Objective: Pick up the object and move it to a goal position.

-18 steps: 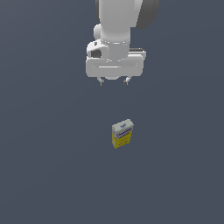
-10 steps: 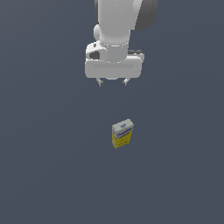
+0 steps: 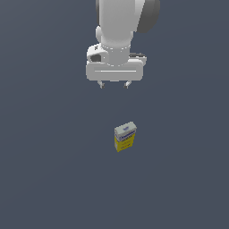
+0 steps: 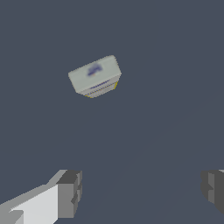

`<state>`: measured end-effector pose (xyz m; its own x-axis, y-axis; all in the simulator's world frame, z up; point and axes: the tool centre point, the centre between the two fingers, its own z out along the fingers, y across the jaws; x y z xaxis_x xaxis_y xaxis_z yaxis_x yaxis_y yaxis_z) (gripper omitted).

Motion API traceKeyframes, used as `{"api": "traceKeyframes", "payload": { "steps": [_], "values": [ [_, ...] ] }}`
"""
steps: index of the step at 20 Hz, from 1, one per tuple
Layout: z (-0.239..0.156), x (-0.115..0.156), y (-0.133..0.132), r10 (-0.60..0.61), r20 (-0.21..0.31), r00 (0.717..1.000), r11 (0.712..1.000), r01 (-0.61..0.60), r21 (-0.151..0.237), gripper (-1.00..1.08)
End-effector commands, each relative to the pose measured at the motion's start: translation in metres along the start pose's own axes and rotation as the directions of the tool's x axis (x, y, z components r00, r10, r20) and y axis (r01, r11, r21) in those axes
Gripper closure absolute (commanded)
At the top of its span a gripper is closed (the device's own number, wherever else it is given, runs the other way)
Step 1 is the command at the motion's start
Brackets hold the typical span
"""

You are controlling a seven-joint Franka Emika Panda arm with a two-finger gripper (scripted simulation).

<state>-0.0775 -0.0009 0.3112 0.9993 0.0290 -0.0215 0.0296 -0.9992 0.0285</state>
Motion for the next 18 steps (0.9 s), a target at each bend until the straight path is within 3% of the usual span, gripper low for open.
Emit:
{"api": "traceKeyframes", "payload": {
  "steps": [1,11,18],
  "values": [
    [0.001,0.002,-0.001,0.013,0.000,1.000,1.000,-0.013,0.000,-0.92],
    [0.010,0.017,-0.006,0.147,-0.002,0.989,0.989,-0.147,0.005,-0.92],
    [0.023,0.036,-0.012,0.305,-0.002,0.952,0.952,-0.305,0.011,-0.92]
  ]
}}
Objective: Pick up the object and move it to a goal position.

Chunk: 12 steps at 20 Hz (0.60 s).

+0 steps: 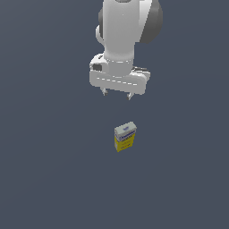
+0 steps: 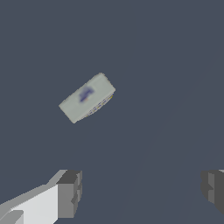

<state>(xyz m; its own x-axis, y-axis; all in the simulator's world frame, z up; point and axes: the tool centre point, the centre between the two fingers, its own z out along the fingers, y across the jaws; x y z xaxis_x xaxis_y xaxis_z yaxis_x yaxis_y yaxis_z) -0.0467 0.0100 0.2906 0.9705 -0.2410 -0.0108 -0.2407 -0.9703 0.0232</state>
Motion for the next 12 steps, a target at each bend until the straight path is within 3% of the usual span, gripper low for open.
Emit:
{"api": "traceKeyframes", "payload": {
  "steps": [1,6,12],
  "values": [
    [0.005,0.006,-0.004,0.062,0.000,0.998,0.998,-0.062,0.002,-0.92],
    [0.015,0.018,-0.013,0.185,-0.001,0.983,0.983,-0.185,0.006,-0.92],
    [0.029,0.031,-0.023,0.328,0.000,0.945,0.945,-0.328,0.011,-0.92]
  ]
}}
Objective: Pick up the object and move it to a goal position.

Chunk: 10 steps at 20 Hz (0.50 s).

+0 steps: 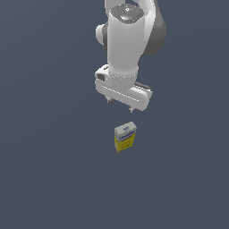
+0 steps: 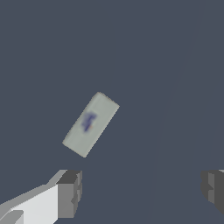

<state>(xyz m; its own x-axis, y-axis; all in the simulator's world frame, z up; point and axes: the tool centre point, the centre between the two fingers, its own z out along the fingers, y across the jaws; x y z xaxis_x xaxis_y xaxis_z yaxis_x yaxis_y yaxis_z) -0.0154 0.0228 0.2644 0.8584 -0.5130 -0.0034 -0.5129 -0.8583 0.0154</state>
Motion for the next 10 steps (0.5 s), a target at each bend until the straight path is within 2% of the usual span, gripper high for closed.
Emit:
{"api": "traceKeyframes", "payload": {
  "steps": [1,5,10],
  "values": [
    [0.006,0.004,-0.006,0.063,0.000,0.998,0.998,-0.063,0.002,-0.92],
    [0.016,0.010,-0.015,0.161,0.000,0.987,0.987,-0.161,0.005,-0.92],
    [0.028,0.017,-0.026,0.282,0.001,0.959,0.959,-0.282,0.008,-0.92]
  ]
}}
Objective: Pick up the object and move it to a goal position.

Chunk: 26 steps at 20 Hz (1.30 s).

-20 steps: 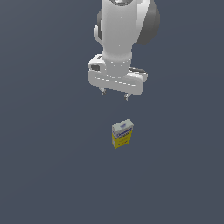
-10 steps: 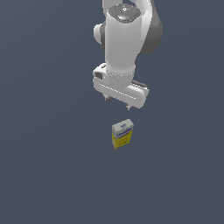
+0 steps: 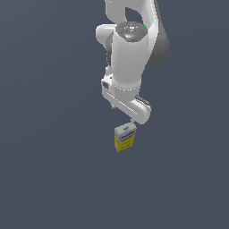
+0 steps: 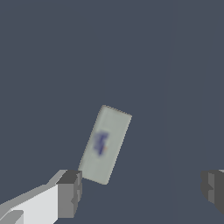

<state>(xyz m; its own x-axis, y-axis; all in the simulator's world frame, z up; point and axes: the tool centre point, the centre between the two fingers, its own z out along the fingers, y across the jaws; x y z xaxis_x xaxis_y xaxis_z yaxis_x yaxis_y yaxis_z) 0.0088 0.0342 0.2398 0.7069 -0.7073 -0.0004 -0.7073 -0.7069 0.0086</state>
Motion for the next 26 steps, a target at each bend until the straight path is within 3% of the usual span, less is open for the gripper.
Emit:
{"api": "traceKeyframes", "payload": {
  "steps": [1,13,26],
  "values": [
    [0.007,0.002,-0.006,0.063,0.000,0.998,0.998,-0.063,0.002,-0.92],
    [0.032,0.008,-0.028,0.284,0.002,0.959,0.959,-0.284,0.007,-0.92],
    [0.040,0.009,-0.033,0.329,0.003,0.944,0.944,-0.329,0.008,-0.92]
  ]
}}
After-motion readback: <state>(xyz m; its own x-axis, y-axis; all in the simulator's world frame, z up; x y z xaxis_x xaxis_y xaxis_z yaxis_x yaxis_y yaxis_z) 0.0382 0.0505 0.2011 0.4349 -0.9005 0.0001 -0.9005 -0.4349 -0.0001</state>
